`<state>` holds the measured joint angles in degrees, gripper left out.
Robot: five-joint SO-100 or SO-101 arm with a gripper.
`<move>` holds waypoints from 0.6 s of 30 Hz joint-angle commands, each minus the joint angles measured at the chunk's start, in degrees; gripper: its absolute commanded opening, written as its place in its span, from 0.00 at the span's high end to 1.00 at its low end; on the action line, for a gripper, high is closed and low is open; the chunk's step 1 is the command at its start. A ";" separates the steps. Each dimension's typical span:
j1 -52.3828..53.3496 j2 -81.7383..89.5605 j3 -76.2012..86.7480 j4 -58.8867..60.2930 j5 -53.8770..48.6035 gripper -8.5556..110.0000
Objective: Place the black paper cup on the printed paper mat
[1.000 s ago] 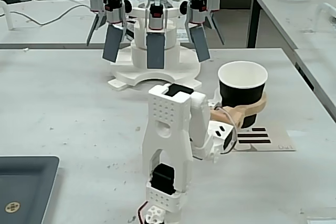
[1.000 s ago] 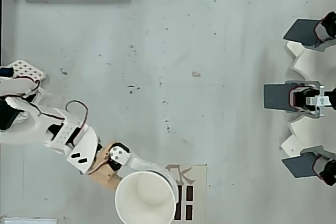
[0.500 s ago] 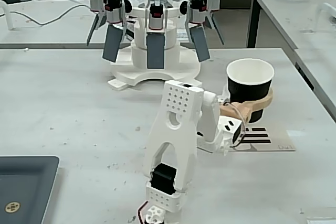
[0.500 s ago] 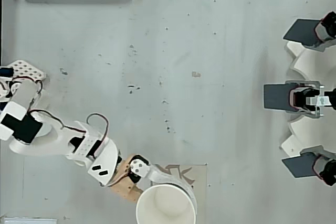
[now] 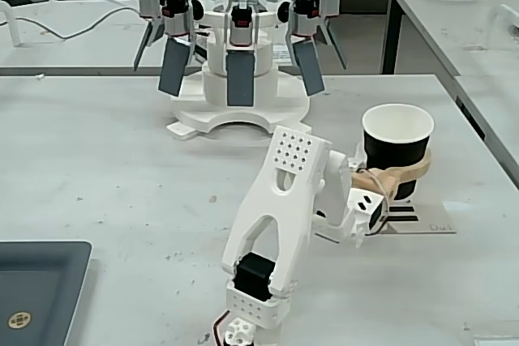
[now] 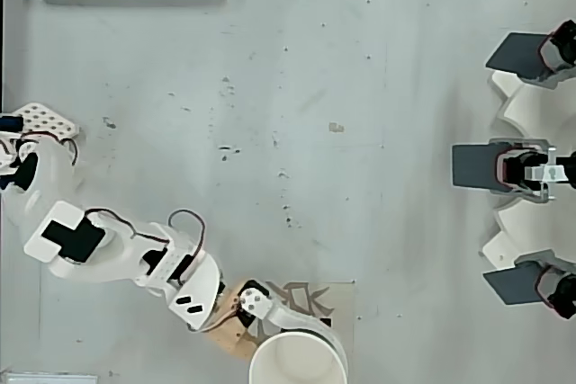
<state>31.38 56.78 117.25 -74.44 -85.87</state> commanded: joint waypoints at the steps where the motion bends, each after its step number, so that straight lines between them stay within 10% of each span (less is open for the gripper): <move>1: 0.88 -0.53 -3.60 0.35 0.44 0.88; 18: 0.88 -8.09 -8.00 -0.70 1.05 0.89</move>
<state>31.73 47.90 111.53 -73.92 -85.61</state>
